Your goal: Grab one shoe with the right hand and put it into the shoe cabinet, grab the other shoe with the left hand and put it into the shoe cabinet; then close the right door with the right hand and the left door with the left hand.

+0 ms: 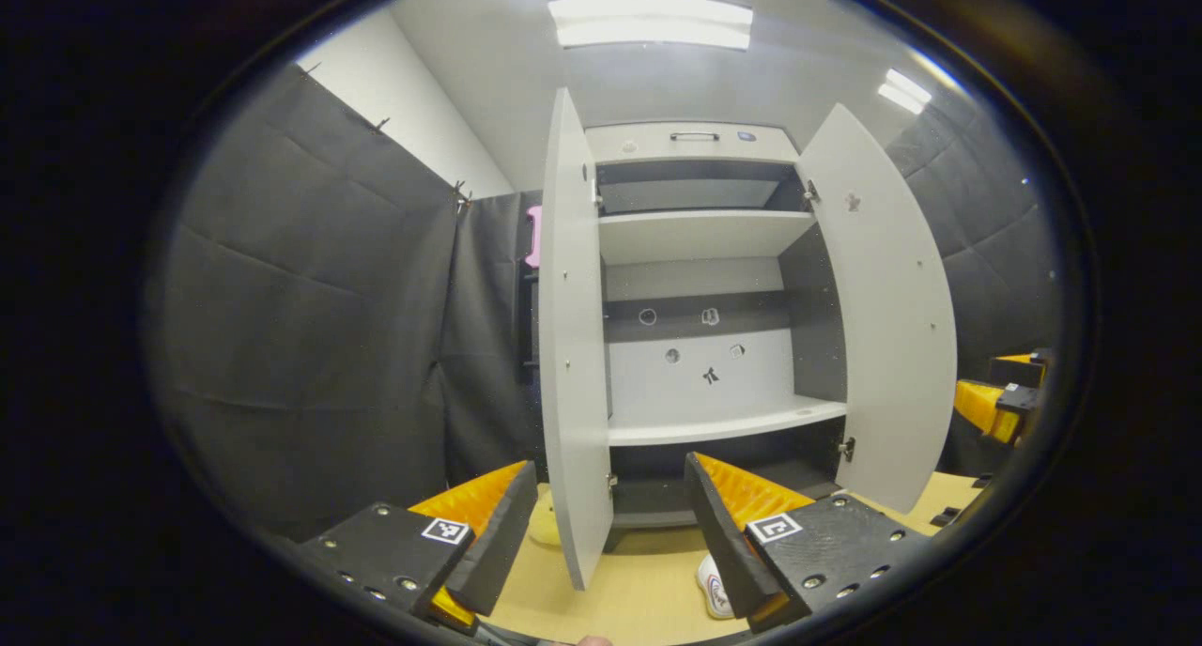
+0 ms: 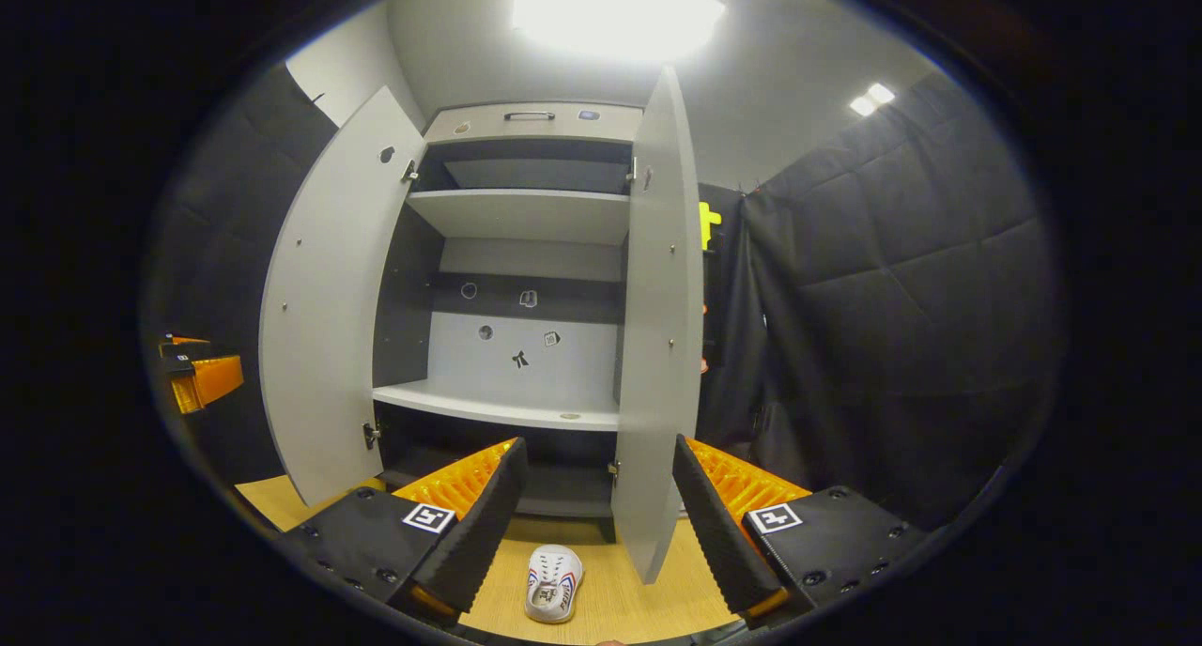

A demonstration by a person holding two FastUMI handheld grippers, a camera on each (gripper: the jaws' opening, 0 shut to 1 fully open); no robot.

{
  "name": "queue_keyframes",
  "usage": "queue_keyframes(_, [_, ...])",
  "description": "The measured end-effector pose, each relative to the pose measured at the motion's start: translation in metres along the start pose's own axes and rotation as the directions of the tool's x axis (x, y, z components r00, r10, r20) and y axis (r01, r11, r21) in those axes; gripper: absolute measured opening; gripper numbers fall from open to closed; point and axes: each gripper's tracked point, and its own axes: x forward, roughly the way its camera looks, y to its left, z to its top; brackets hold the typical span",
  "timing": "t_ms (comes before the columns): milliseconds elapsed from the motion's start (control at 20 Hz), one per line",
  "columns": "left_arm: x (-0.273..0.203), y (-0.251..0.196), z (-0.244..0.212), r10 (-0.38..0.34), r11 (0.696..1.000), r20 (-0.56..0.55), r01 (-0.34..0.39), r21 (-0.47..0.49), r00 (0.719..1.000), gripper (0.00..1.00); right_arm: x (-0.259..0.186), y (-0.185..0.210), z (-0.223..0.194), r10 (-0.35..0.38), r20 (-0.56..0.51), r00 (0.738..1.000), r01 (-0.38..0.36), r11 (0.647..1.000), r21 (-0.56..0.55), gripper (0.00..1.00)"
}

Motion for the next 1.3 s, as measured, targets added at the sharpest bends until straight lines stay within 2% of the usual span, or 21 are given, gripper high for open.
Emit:
queue_keyframes(50, [0.0, 0.001, -0.001, 0.003, 1.0, -0.005, -0.003, -0.002, 1.0, 0.96, 0.007, 0.005, -0.006, 0.015, -0.012, 1.0, -0.015, 1.0, -0.005, 0.97])
queue_keyframes(200, [0.003, 0.004, -0.006, 0.016, 1.0, -0.018, -0.016, 0.001, 1.0, 0.96, 0.029, 0.02, -0.032, 0.061, -0.077, 0.995, -0.062, 0.998, -0.002, 0.97])
queue_keyframes(250, [0.004, 0.005, -0.007, 0.023, 1.0, -0.02, -0.023, 0.006, 1.0, 0.9, 0.037, 0.025, -0.039, 0.075, -0.097, 0.992, -0.074, 0.997, 0.01, 0.98])
queue_keyframes(450, [0.008, 0.014, -0.005, 0.055, 0.998, -0.014, -0.054, 0.025, 0.998, 0.9, 0.066, 0.038, -0.074, 0.112, -0.182, 0.977, -0.104, 0.993, 0.057, 0.98])
queue_keyframes(500, [0.01, 0.016, -0.005, 0.061, 0.998, -0.013, -0.06, 0.028, 0.998, 0.96, 0.074, 0.041, -0.085, 0.122, -0.21, 0.97, -0.112, 0.992, 0.059, 0.98])
queue_keyframes(550, [0.011, 0.016, -0.005, 0.066, 0.997, -0.014, -0.066, 0.031, 0.998, 0.9, 0.081, 0.046, -0.098, 0.134, -0.243, 0.961, -0.123, 0.991, 0.06, 0.97])
queue_keyframes(700, [0.016, 0.018, -0.009, 0.087, 0.995, -0.026, -0.086, 0.047, 0.996, 0.9, 0.098, 0.056, -0.136, 0.171, -0.339, 0.925, -0.154, 0.985, 0.075, 0.98])
queue_keyframes(750, [0.017, 0.02, -0.009, 0.097, 0.994, -0.027, -0.096, 0.052, 0.995, 0.96, 0.102, 0.061, -0.151, 0.186, -0.37, 0.91, -0.166, 0.983, 0.084, 0.98])
queue_keyframes(800, [0.018, 0.019, -0.011, 0.104, 0.993, -0.029, -0.102, 0.053, 0.994, 0.9, 0.106, 0.065, -0.164, 0.201, -0.4, 0.894, -0.179, 0.98, 0.092, 0.98])
queue_keyframes(850, [0.019, 0.019, -0.011, 0.109, 0.993, -0.031, -0.107, 0.053, 0.994, 0.9, 0.109, 0.07, -0.178, 0.216, -0.433, 0.875, -0.193, 0.976, 0.098, 0.98])
queue_keyframes(900, [0.023, 0.018, -0.013, 0.112, 0.993, -0.035, -0.11, 0.053, 0.993, 0.96, 0.113, 0.073, -0.191, 0.228, -0.462, 0.857, -0.203, 0.974, 0.104, 0.98])
queue_keyframes(950, [0.026, 0.018, -0.014, 0.117, 0.992, -0.038, -0.115, 0.057, 0.992, 0.96, 0.115, 0.076, -0.204, 0.233, -0.49, 0.84, -0.209, 0.972, 0.105, 0.98])
queue_keyframes(1000, [0.028, 0.019, -0.015, 0.124, 0.991, -0.039, -0.121, 0.062, 0.992, 0.9, 0.118, 0.079, -0.214, 0.238, -0.51, 0.827, -0.214, 0.971, 0.106, 0.98])
queue_keyframes(1100, [0.031, 0.019, -0.016, 0.132, 0.989, -0.041, -0.129, 0.07, 0.99, 0.9, 0.122, 0.084, -0.236, 0.245, -0.551, 0.798, -0.228, 0.968, 0.101, 0.98])
queue_keyframes(1150, [0.032, 0.019, -0.016, 0.135, 0.989, -0.041, -0.132, 0.073, 0.99, 0.97, 0.123, 0.087, -0.248, 0.249, -0.573, 0.781, -0.234, 0.967, 0.101, 0.98])
queue_keyframes(1200, [0.033, 0.018, -0.017, 0.139, 0.988, -0.042, -0.135, 0.077, 0.989, 0.97, 0.124, 0.09, -0.258, 0.255, -0.596, 0.761, -0.24, 0.965, 0.106, 0.98])
queue_keyframes(1250, [0.035, 0.018, -0.018, 0.143, 0.987, -0.044, -0.14, 0.08, 0.989, 0.9, 0.125, 0.092, -0.27, 0.258, -0.618, 0.743, -0.241, 0.964, 0.112, 0.98])
queue_keyframes(1300, [0.035, 0.017, -0.02, 0.147, 0.986, -0.047, -0.143, 0.081, 0.988, 0.9, 0.125, 0.093, -0.281, 0.256, -0.643, 0.721, -0.239, 0.964, 0.117, 0.97])
